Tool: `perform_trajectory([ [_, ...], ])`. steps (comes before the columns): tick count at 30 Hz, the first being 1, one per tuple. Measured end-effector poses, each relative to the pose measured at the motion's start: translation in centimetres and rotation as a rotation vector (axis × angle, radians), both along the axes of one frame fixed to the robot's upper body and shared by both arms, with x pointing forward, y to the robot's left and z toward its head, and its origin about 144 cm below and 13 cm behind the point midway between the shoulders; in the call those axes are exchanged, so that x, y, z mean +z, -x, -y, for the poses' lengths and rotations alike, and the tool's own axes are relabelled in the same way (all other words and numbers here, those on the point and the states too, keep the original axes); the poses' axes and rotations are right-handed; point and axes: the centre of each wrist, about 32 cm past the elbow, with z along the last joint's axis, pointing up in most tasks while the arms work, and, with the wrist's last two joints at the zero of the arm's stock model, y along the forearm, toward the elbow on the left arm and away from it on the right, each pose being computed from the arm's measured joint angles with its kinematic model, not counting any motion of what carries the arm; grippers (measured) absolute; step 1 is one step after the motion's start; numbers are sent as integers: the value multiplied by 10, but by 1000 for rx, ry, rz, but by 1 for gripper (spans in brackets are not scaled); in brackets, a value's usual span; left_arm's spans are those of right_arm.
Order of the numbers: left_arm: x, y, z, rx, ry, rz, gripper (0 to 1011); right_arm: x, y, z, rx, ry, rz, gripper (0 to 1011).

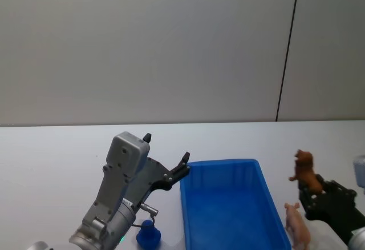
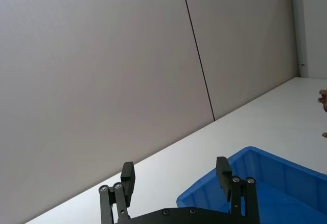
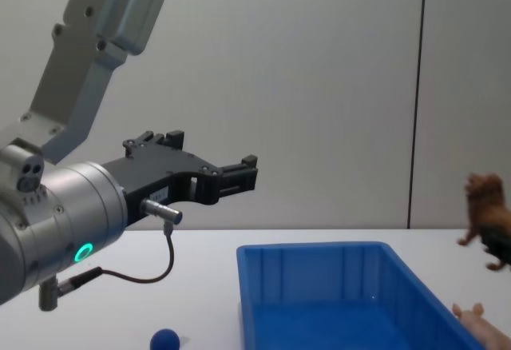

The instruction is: Pick up the two dolls from the table and place them into the box.

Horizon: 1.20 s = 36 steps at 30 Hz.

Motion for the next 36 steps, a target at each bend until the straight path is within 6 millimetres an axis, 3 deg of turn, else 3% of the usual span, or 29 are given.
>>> perform_trajectory([
  [9,0,0,0,0,0,0,1001,10,-12,-15,115,-13,21,333],
  [22,0,0,0,0,0,0,1001,5,-34,-37,234,-6,-8,333],
  [25,0,0,0,0,0,0,1001,2,-38,-40,252,-3,-16,376],
  [36,0,0,0,0,0,0,1001,-3,-45,-45,275,0,-23,745],
])
